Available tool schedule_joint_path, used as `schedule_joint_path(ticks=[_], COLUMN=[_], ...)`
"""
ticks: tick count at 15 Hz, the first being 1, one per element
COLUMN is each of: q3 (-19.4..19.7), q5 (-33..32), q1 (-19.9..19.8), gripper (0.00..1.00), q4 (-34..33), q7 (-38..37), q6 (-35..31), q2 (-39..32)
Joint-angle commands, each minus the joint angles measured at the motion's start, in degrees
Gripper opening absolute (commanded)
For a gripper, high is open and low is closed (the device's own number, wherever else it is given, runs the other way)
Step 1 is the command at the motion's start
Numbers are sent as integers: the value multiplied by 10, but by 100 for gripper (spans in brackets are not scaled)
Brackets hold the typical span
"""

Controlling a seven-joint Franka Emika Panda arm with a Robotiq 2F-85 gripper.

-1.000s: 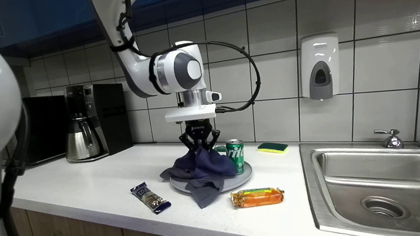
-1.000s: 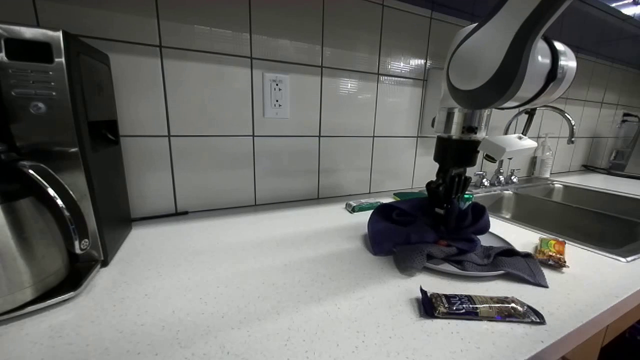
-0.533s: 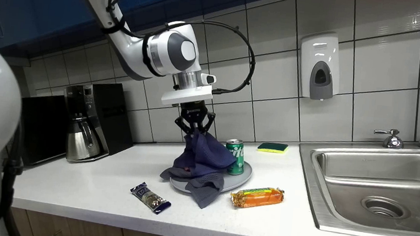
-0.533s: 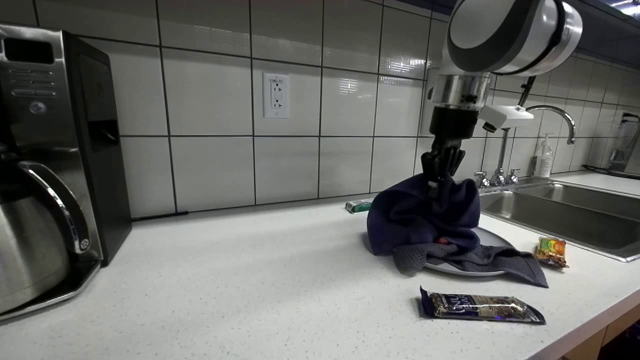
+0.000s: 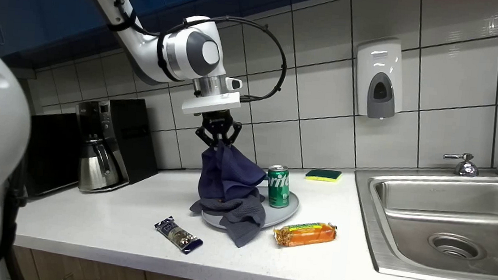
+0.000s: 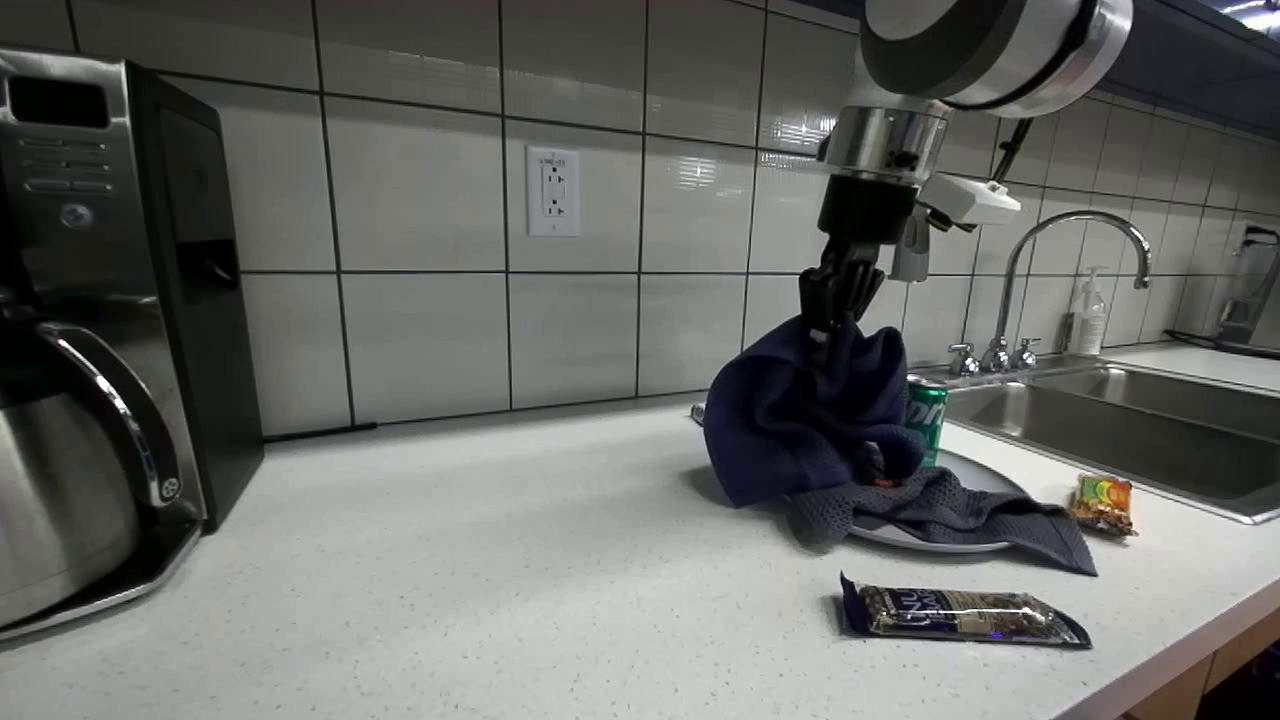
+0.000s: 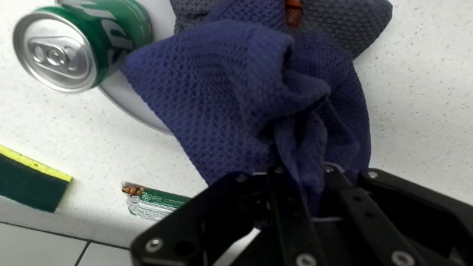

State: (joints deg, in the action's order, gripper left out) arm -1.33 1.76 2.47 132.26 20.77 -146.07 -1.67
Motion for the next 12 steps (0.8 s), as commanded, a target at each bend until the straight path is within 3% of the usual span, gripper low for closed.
schedule_joint_path(ticks=[1,12], q3=[-15,-55], q5=[24,28], q1=[5,36], gripper=[3,3], q4=[-21,-52], q7=[35,32], q6=[-4,-39], q2=[-5,-37])
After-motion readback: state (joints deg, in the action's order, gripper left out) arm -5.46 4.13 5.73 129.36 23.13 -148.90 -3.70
